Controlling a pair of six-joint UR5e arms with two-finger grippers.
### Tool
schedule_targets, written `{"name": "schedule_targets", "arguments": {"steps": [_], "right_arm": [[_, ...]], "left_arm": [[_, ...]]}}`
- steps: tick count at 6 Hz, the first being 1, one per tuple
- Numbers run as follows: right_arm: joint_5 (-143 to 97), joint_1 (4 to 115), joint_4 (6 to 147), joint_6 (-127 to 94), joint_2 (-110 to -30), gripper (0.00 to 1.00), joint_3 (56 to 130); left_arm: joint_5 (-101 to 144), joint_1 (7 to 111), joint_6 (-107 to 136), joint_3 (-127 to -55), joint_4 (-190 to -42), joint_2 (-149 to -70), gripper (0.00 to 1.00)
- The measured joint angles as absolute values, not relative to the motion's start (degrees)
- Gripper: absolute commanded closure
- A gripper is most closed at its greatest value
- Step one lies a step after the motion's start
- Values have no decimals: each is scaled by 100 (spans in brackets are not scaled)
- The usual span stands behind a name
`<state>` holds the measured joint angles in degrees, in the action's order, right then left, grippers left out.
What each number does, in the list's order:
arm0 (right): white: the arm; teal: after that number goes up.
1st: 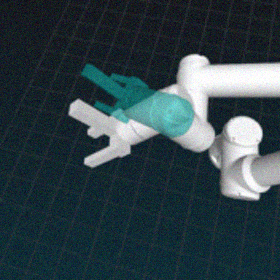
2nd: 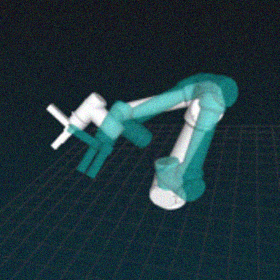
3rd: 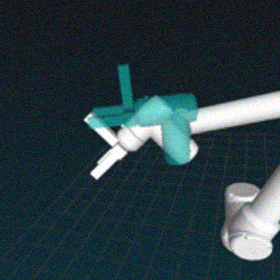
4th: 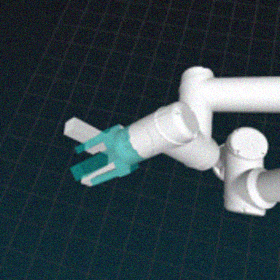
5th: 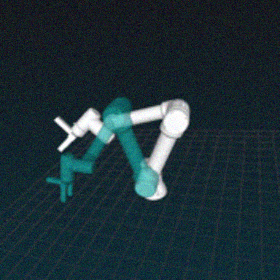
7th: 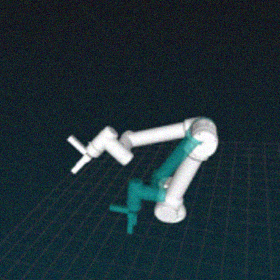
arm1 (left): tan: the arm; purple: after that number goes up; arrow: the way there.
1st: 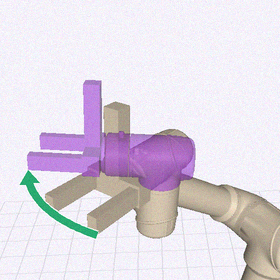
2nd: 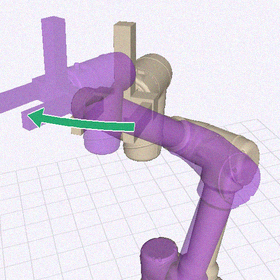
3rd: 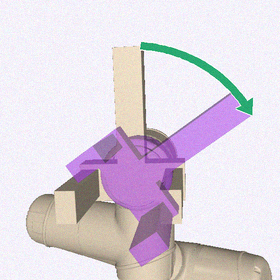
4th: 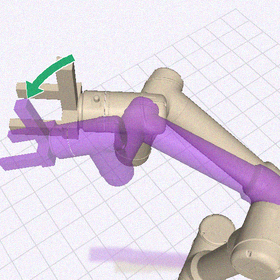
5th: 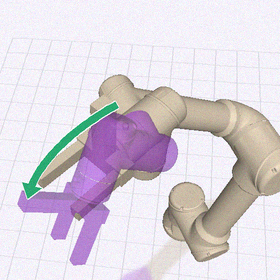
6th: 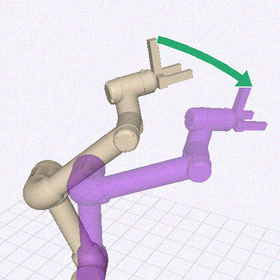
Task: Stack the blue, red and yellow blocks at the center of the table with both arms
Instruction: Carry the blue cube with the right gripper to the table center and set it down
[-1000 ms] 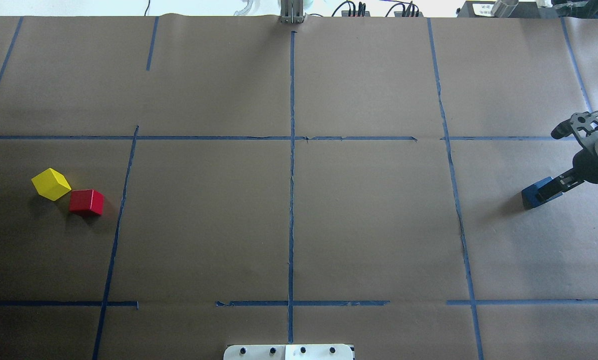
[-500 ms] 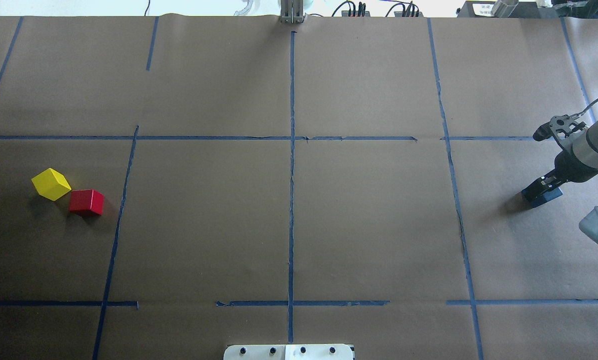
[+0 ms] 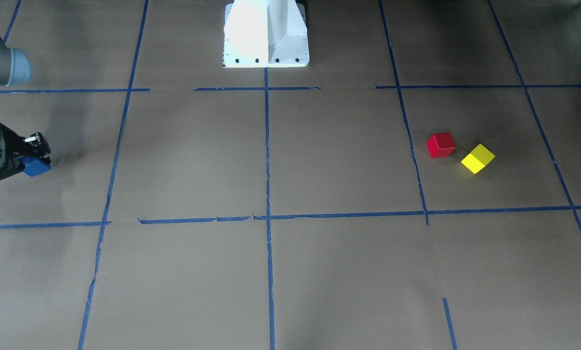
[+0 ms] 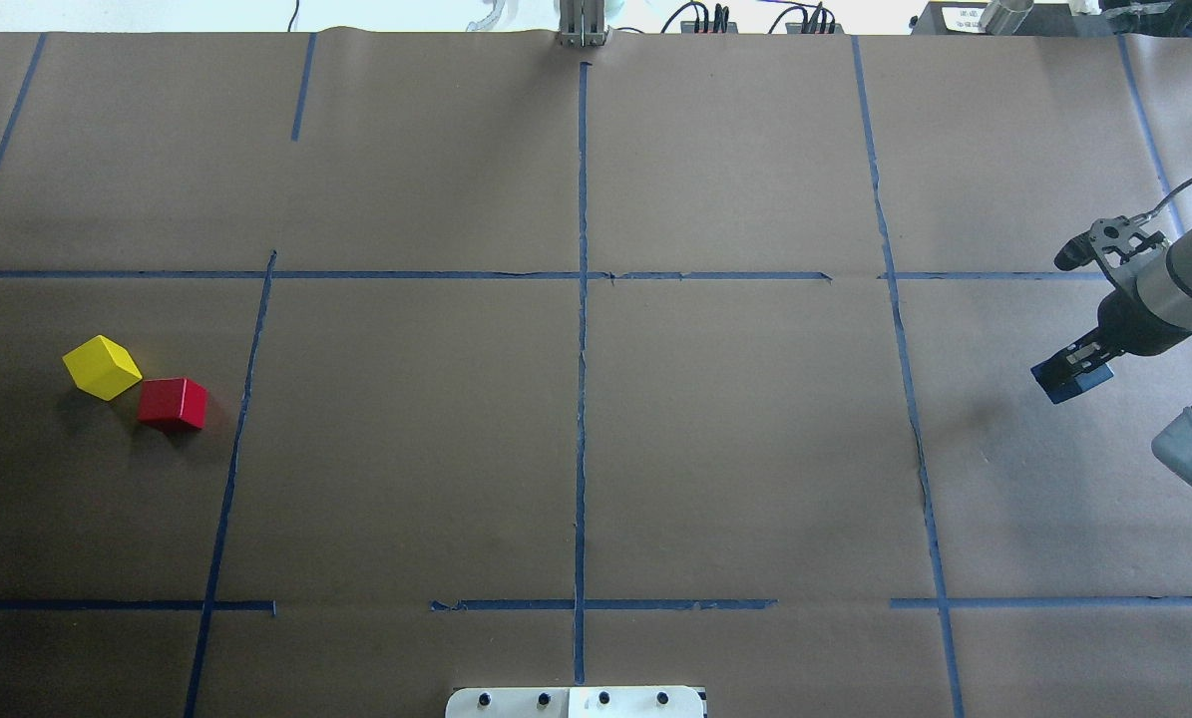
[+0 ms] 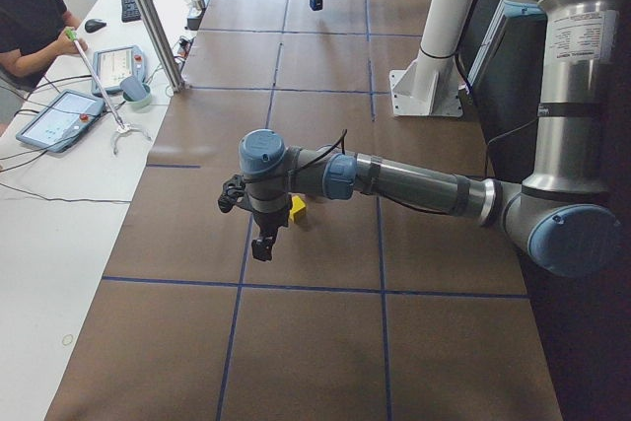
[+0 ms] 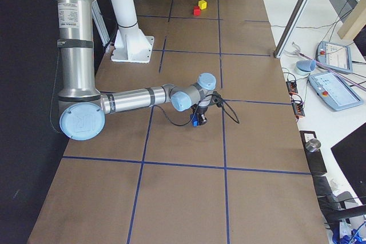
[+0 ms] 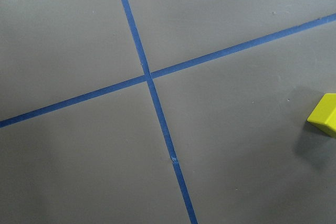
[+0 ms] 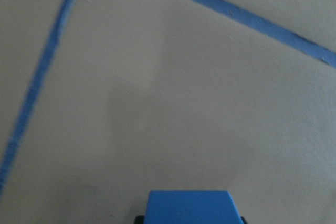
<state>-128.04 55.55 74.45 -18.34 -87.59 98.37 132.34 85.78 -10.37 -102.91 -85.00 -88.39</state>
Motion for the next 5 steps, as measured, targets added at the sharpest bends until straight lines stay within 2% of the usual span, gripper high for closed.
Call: {"name": "schedule_targets", "arguments": {"steps": [2,3,5], "right_arm": [[-12778,4901,8412,-3550,-7458,100,10318],[-12634,4354,8541,-4706,-6764,100,10229],[-11867,3448,8525,-6620,-5413,100,9467]], "left_arm": [[13324,8578,-1039,-10296,-8499,-8834,0],[13328,8578,-1046,-10303,-8504,-8788,0],[13329,8576,-1059,-10337,-8623,-8618,0]]}}
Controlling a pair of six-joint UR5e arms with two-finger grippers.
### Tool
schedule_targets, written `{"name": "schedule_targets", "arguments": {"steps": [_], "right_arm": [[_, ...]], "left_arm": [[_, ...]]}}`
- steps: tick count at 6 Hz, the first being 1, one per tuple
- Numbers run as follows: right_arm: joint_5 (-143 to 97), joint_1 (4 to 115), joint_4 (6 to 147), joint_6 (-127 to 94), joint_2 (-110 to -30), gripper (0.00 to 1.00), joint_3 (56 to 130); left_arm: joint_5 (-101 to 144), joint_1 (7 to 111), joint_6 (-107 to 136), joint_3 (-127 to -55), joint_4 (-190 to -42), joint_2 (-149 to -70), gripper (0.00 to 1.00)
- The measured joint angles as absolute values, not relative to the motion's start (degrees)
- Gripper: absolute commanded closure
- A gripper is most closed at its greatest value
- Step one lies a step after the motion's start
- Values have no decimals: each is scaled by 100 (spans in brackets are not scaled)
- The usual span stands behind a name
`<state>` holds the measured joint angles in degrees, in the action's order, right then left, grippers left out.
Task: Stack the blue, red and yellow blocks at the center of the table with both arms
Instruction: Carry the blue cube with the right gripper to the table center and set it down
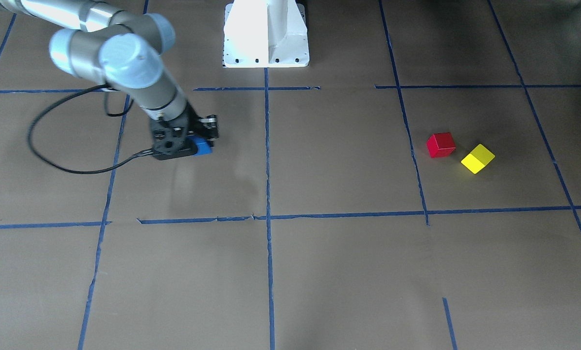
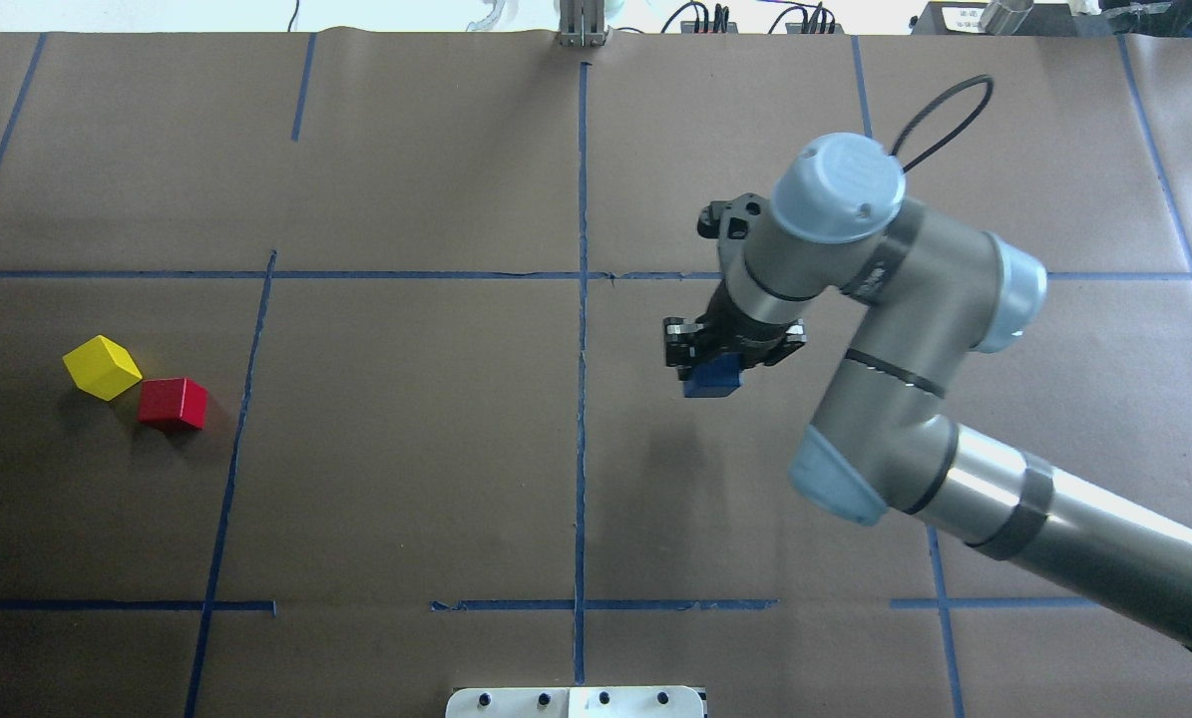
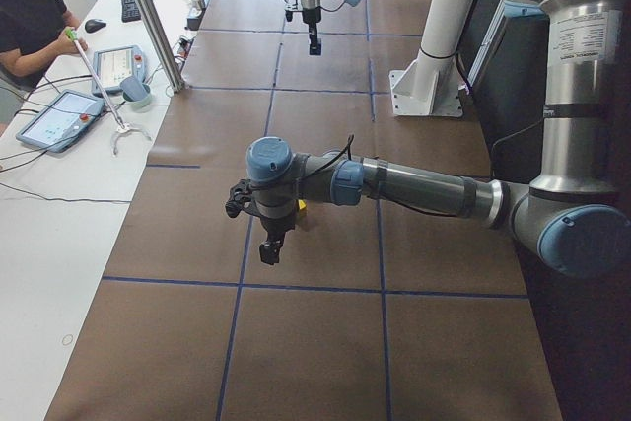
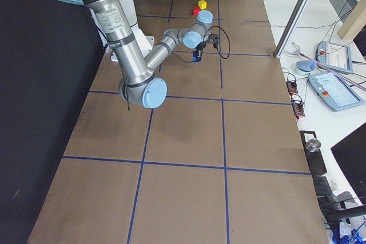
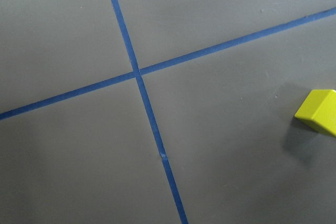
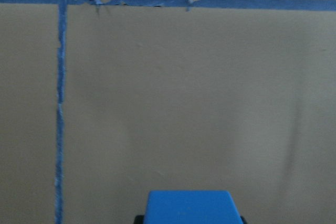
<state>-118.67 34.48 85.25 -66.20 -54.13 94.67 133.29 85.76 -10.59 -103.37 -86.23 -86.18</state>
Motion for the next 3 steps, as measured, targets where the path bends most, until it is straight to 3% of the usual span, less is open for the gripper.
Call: {"name": "schedule_targets", "arguments": {"steps": [2,3], "right_arm": [[-11420,3067,8103,-7653,-4374,96,8211],[-11370,2993,7997,-7842,-4158,90,7862]], "left_arm": [[13325,8571,-1041,-10350,-8697,-8594,0],[13327,8570,-1038,-10360,-8706,-8594,0]]}}
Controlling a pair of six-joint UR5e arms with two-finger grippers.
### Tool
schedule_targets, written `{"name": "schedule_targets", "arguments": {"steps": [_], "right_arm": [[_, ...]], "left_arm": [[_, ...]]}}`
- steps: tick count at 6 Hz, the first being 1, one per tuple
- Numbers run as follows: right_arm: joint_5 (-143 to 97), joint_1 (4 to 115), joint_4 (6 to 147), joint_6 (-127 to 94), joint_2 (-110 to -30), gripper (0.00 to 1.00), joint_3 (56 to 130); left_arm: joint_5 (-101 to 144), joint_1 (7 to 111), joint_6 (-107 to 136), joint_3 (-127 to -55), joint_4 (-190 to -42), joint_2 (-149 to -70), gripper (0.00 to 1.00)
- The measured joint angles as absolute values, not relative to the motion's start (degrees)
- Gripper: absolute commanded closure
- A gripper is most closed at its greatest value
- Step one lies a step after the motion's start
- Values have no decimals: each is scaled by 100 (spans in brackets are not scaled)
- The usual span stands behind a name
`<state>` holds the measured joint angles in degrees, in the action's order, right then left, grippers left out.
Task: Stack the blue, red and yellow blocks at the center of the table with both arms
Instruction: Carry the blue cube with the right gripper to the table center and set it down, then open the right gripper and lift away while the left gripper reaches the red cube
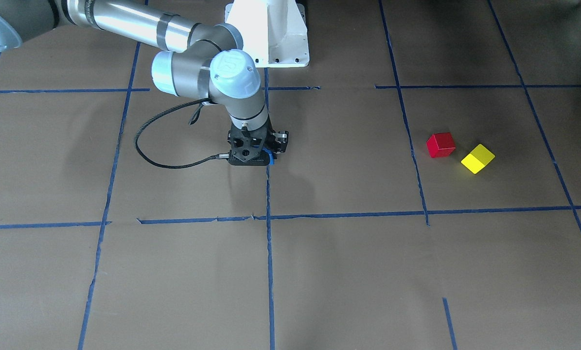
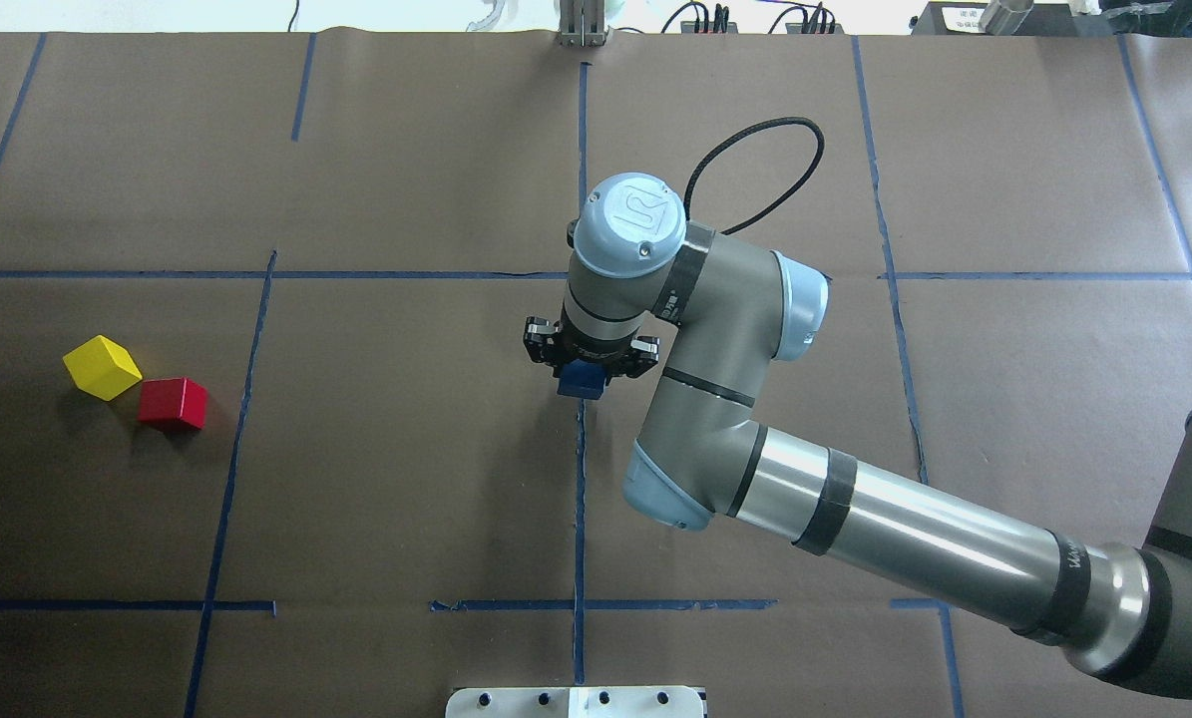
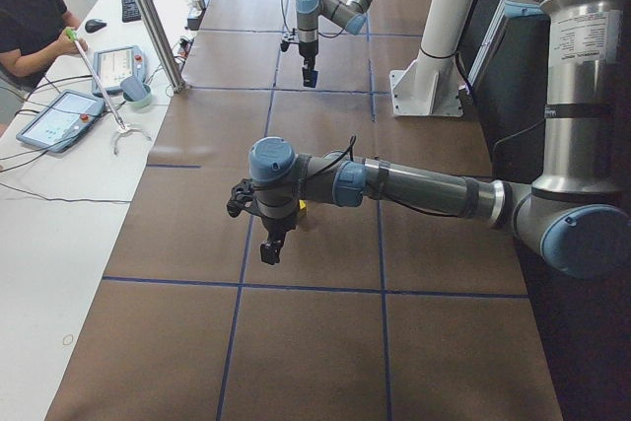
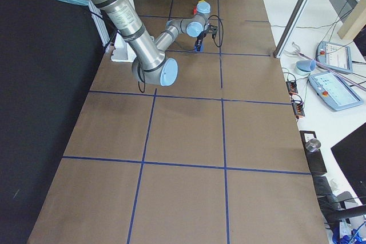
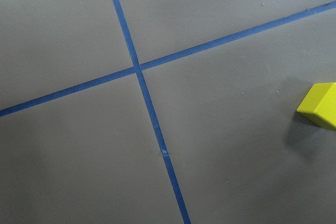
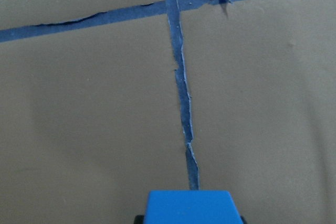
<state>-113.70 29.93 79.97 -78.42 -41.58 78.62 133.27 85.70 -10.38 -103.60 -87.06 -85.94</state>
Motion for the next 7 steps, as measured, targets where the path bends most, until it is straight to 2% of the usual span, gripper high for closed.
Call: {"name": "schedule_targets", "arguments": {"steps": [1,3,4,7], "right_arm": [[-11302,2916,7962,-7905,-4099,57,7714],[-11194,2825,7955,-7778,-4089,33,7636],[-11200,2821,7966,-7630,-4098,0,7639],[-11255,2899,8000,-7174,-4171,0,7851]], "left_arm": [[13334,8569,-1035,-10378,-8709,-8593,0],[13341,8569,-1029,-10410,-8703,-8588,0],[13342,8569,-978,-10423,-8702,-8589,0],[13503,8441,115,-10536,-8912,-8613,0]]}}
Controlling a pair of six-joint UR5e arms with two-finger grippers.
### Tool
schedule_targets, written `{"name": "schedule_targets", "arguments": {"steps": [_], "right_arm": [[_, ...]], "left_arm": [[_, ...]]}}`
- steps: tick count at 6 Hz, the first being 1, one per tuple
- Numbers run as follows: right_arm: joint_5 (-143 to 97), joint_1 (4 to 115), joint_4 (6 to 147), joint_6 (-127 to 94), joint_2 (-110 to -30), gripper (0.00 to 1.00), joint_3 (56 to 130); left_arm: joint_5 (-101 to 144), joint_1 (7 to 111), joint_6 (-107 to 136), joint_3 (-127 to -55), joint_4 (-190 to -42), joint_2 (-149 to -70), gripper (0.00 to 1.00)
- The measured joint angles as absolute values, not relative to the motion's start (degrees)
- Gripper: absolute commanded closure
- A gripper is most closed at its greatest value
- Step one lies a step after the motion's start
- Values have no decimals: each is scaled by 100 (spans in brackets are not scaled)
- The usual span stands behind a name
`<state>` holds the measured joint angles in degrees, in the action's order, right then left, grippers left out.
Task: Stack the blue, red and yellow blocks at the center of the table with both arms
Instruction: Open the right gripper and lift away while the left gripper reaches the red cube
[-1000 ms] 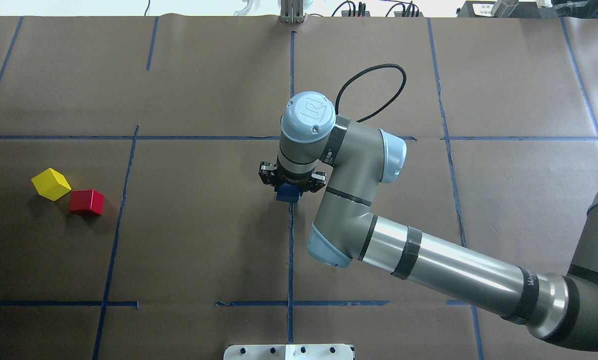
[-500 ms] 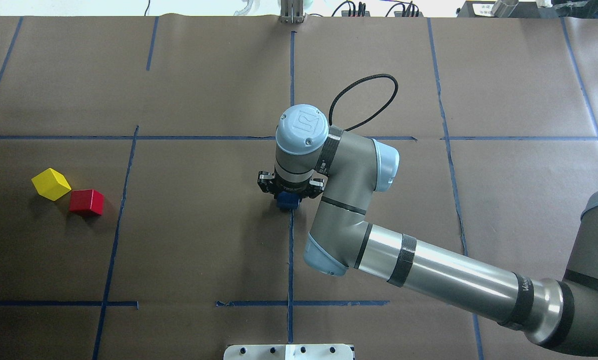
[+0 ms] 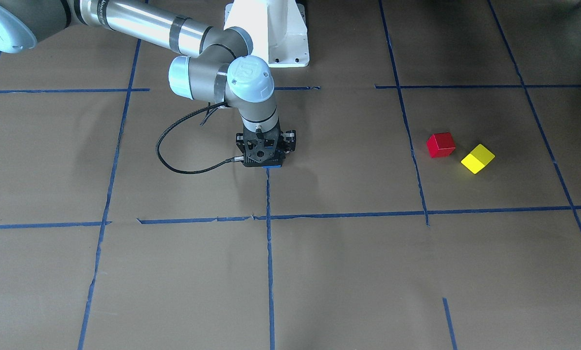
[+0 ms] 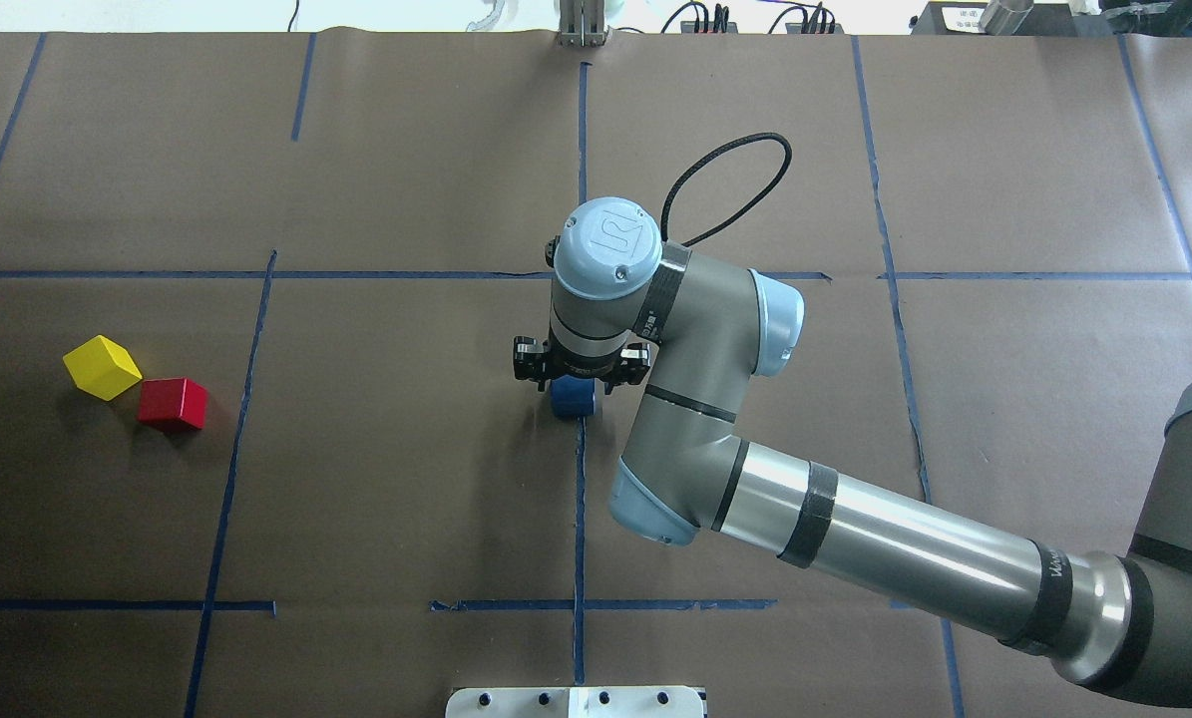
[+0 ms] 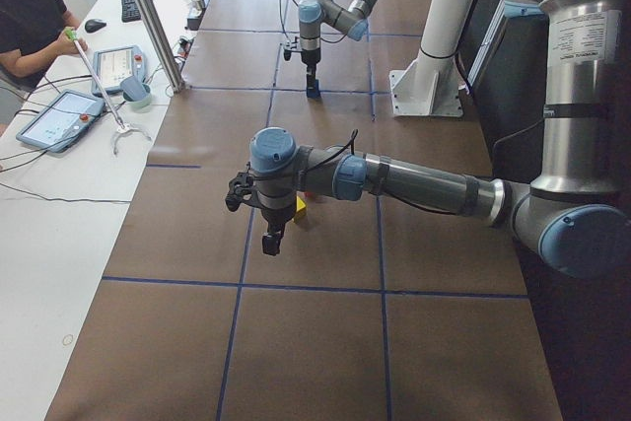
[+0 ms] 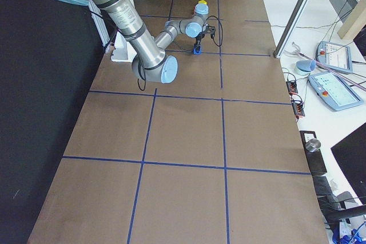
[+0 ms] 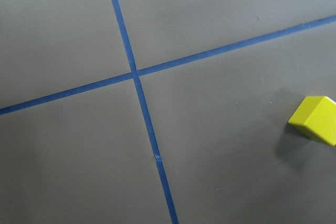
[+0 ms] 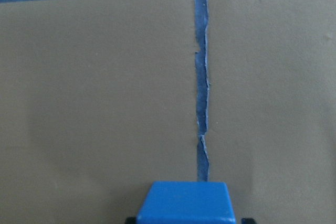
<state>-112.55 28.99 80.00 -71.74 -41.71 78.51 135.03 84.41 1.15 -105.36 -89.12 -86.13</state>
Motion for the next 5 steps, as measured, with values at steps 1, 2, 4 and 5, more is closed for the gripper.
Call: {"name": "schedule_targets", "arguments": {"steps": [1,2,4,5], "right_arm": [[-11298,2963,8049,-7138,-4339,0,8132],[-11368,3084,8244,-7095,-4567,0,8609],[-11816,3608,8630,-6807,-5282,0,9784],[-12006,3817,8669,-6590,-5706,0,10213]], "left_arm": [[13585,8164,742,-10561,-9215,-8617,0],[13610,7747,1701,-10581,-9685,-8618,0],[13565,6787,4176,-10607,-10892,-8616,0],[13414,6294,5252,-10663,-11301,-8614,0]]}}
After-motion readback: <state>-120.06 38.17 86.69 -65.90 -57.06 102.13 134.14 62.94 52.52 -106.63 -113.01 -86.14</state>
